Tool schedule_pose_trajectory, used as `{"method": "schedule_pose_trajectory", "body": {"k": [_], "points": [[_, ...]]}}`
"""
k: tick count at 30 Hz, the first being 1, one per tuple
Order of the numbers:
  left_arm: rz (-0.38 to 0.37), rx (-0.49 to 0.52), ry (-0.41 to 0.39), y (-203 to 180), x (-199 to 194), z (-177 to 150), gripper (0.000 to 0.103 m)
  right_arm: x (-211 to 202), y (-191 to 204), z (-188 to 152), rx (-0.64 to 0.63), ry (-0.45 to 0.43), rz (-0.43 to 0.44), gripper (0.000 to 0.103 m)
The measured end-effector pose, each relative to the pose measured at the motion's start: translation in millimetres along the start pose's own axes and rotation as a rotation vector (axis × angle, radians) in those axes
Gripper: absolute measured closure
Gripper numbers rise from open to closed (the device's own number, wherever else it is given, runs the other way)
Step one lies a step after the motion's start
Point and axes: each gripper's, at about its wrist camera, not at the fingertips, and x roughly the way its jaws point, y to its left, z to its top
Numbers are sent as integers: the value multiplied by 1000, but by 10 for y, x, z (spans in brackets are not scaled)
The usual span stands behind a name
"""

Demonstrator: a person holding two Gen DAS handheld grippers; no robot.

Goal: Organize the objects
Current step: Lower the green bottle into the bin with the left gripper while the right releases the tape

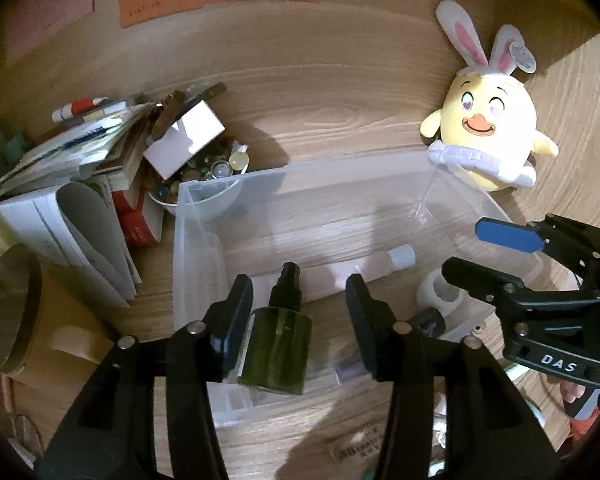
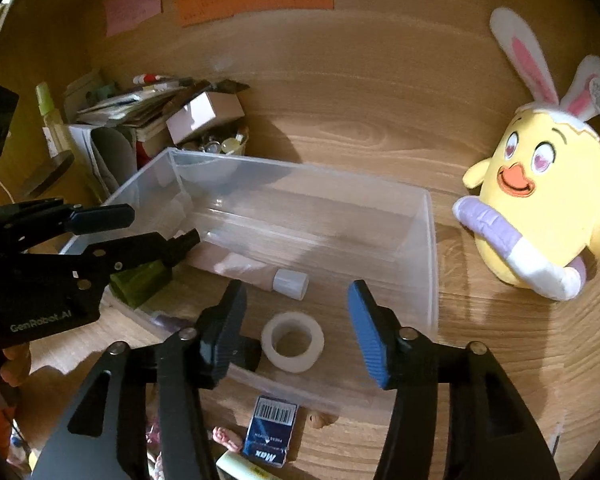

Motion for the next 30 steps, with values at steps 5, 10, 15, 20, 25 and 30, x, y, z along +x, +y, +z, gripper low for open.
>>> {"method": "schedule_pose_trajectory", "body": {"k": [5,10,15,20,25,30], "points": [[-1,1,-32,-4,-185,-24,33,-233,38,-26,-17,-40,-16,37],[5,4,-47,-21,-383,-86,27,-525,40,-123,-21,-81,-26,25],[7,19,-74,-77,-604,-256,17,-805,-27,-289,-5,-109,-31,24],[-5,33,-50,-150,-669,-442,17,-930,-119,-452,7,-110,-48,24],[0,44,-13,-224,-651,-647,17,-862,-201,-642,16,-51,-8,24],[0,56,28,-254,-624,-878,17,-641,-247,-871,26,45,26,24]]}}
